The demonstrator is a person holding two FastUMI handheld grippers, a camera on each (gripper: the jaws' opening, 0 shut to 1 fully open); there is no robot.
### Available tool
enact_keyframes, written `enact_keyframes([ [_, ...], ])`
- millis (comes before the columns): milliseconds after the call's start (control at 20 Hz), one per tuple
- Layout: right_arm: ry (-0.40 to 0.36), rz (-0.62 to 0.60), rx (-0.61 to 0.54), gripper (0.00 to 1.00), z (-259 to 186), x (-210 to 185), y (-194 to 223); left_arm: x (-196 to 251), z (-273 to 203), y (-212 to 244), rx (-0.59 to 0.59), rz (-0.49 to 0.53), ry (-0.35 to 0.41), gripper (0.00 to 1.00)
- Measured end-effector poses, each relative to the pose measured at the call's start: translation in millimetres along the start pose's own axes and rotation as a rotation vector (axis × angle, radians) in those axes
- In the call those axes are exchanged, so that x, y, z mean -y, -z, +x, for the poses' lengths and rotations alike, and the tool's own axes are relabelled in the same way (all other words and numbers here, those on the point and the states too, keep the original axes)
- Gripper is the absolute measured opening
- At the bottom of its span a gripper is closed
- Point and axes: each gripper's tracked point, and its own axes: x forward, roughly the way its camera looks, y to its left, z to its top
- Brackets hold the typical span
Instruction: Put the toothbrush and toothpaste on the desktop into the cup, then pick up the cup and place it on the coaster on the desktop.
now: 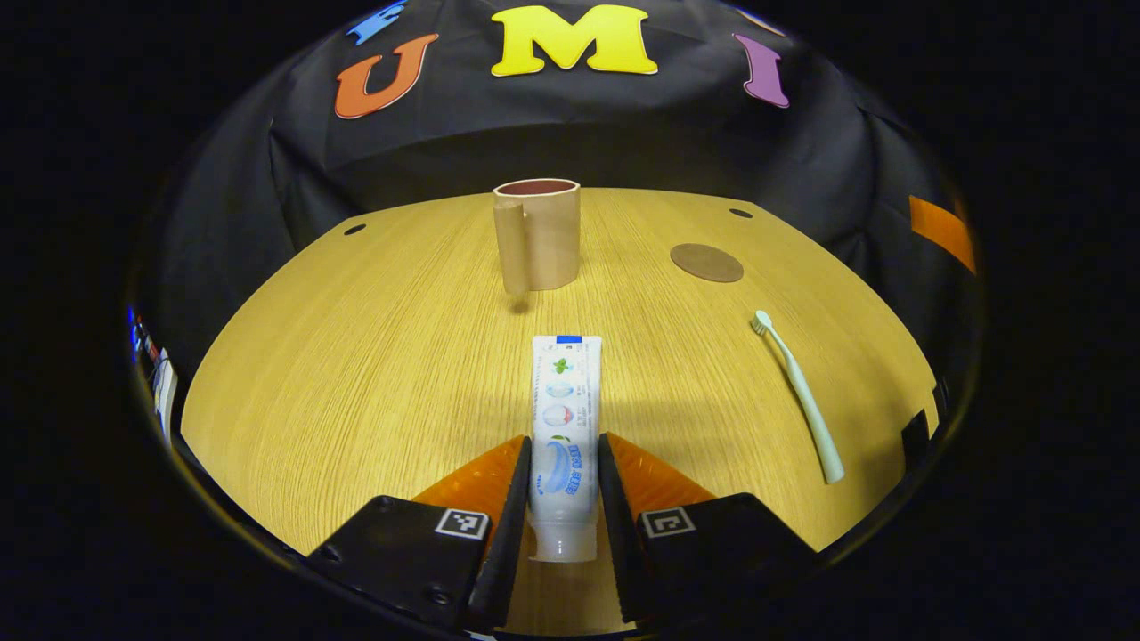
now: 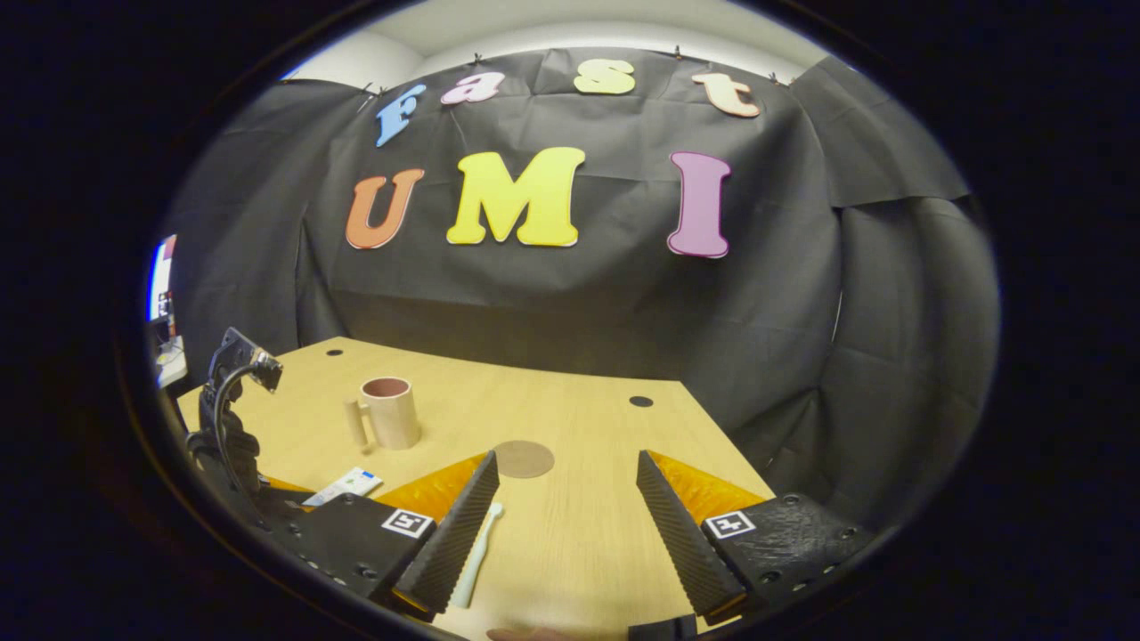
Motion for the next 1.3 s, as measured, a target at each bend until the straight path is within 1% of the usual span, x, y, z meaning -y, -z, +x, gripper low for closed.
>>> enact_keyframes([
  [100,-0.013,0.005,-0.033,0.95,7,-6,10,-1,1,-2,0.016,-0.010,0.008,0.45],
  [150,-0.030,0.012,-0.057,0.95,9,-11,15,1,2,-4,0.028,-0.022,0.030,0.44],
  [200,-0.037,0.011,-0.076,0.95,12,-15,22,8,3,-7,0.044,-0.028,0.064,0.47],
  [250,-0.040,0.004,-0.084,0.95,14,-17,25,11,3,-10,0.054,-0.034,0.083,0.42],
  [300,-0.040,-0.004,-0.091,0.95,17,-21,29,10,0,-12,0.069,-0.038,0.090,0.46],
  [400,-0.029,-0.022,-0.113,0.96,26,-26,41,7,-6,-24,0.121,-0.050,0.091,0.46],
  [450,-0.020,-0.031,-0.129,0.95,30,-28,47,5,-10,-31,0.154,-0.058,0.087,0.42],
  [550,-0.028,-0.043,-0.165,0.95,39,-39,63,-4,-22,-45,0.210,-0.078,0.059,0.42],
  [700,-0.056,-0.047,-0.230,0.95,47,-59,88,-20,-41,-61,0.277,-0.066,-0.008,0.42],
  [750,-0.066,-0.047,-0.256,0.94,50,-65,97,-22,-46,-65,0.293,-0.071,-0.018,0.42],
  [800,-0.068,-0.048,-0.279,0.95,53,-68,105,-23,-47,-67,0.307,-0.073,-0.020,0.42],
  [1000,-0.058,-0.033,-0.323,0.95,63,-73,124,-25,-50,-71,0.326,-0.085,-0.026,0.42],
  [1050,-0.064,-0.018,-0.342,0.95,66,-76,131,-27,-47,-69,0.315,-0.103,-0.033,0.42],
  [1150,-0.079,0.020,-0.379,0.95,69,-81,139,-23,-43,-62,0.287,-0.107,-0.024,0.42],
  [1200,-0.085,0.026,-0.394,0.95,70,-83,143,-23,-43,-62,0.282,-0.111,-0.025,0.46],
  [1250,-0.093,0.029,-0.404,0.95,70,-85,145,-24,-43,-63,0.282,-0.112,-0.029,0.42],
  [1300,-0.103,0.029,-0.401,0.95,70,-87,144,-25,-44,-64,0.287,-0.112,-0.034,0.42],
])
